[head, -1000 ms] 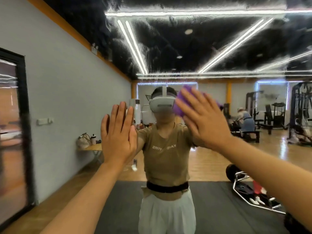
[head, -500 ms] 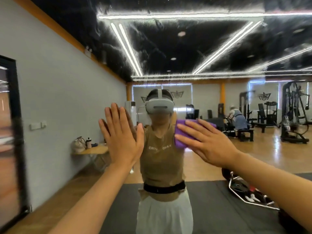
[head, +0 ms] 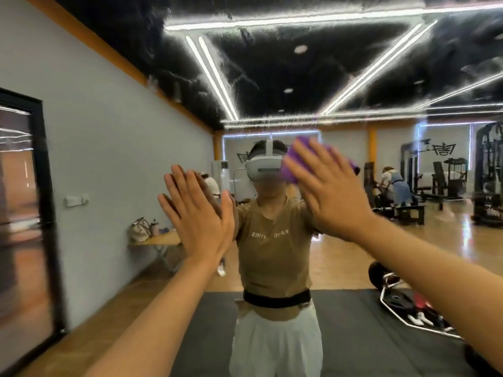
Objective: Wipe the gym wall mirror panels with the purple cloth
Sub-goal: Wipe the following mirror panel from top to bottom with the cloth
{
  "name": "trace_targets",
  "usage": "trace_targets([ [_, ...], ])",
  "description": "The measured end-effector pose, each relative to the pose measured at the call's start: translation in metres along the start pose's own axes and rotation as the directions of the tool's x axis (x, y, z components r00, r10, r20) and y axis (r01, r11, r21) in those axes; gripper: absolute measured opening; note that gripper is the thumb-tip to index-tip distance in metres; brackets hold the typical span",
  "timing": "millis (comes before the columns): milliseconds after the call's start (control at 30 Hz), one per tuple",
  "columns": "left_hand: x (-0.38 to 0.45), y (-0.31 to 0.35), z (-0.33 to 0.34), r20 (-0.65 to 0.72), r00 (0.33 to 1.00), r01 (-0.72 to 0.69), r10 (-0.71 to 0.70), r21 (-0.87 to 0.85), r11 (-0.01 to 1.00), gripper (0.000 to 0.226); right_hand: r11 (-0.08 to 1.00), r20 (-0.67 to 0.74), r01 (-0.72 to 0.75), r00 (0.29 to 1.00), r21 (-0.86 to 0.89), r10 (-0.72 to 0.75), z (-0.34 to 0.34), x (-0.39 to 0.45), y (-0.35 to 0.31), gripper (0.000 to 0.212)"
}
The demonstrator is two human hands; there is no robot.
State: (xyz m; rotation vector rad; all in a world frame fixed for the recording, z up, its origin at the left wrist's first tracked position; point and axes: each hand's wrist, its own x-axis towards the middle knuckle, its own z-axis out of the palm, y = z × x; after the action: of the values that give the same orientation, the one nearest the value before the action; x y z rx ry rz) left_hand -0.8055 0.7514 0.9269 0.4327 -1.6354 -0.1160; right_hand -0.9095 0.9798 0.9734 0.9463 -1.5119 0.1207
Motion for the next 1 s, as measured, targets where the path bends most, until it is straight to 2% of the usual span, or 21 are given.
trace_targets([
  [133,-0.002,0.007,0.0,-0.001,0.999,0.046,-0.046,-0.042,0.998,0.079,0.967,0.15,0.253,0.958,-0.027,-0.246,0.014,-0.099,-0.033,0.073],
  [233,-0.002,0.014,-0.002,0.003,0.998,0.062,-0.062,-0.06,0.996,0.075,0.946,0.228,0.325,0.922,-0.018,-0.313,0.016,-0.136,-0.041,0.082],
  [433,-0.01,0.02,0.004,0.021,0.995,-0.102,0.102,-0.001,0.995,0.064,0.893,0.244,0.451,0.864,0.014,-0.44,0.007,-0.117,-0.016,0.065],
  [500,-0.011,0.016,0.005,0.019,0.993,-0.113,0.113,0.006,0.994,0.064,0.917,0.218,0.396,0.892,0.051,-0.397,0.004,-0.101,-0.007,0.061],
  [600,-0.01,0.01,0.005,0.013,0.989,-0.15,0.15,0.026,0.988,0.064,0.973,0.138,0.221,0.964,0.069,-0.229,-0.004,-0.057,0.01,0.055],
  [733,-0.012,0.002,0.008,-0.001,0.977,-0.214,0.215,0.074,0.974,0.065,0.998,0.047,0.03,0.998,0.056,-0.033,-0.016,0.025,0.043,0.055],
  [867,-0.014,-0.002,0.01,-0.021,0.972,-0.23,0.232,0.076,0.97,0.066,0.965,-0.048,-0.226,0.971,0.133,0.234,-0.024,0.085,0.058,0.055],
  [933,-0.014,-0.003,0.01,-0.021,0.974,-0.224,0.226,0.074,0.972,0.066,0.958,-0.11,-0.258,0.956,0.126,0.272,-0.019,0.082,0.045,0.054],
  [1000,-0.014,-0.004,0.01,-0.021,0.973,-0.229,0.231,0.073,0.971,0.066,0.968,-0.141,-0.222,0.961,0.119,0.238,-0.011,0.059,0.027,0.053],
])
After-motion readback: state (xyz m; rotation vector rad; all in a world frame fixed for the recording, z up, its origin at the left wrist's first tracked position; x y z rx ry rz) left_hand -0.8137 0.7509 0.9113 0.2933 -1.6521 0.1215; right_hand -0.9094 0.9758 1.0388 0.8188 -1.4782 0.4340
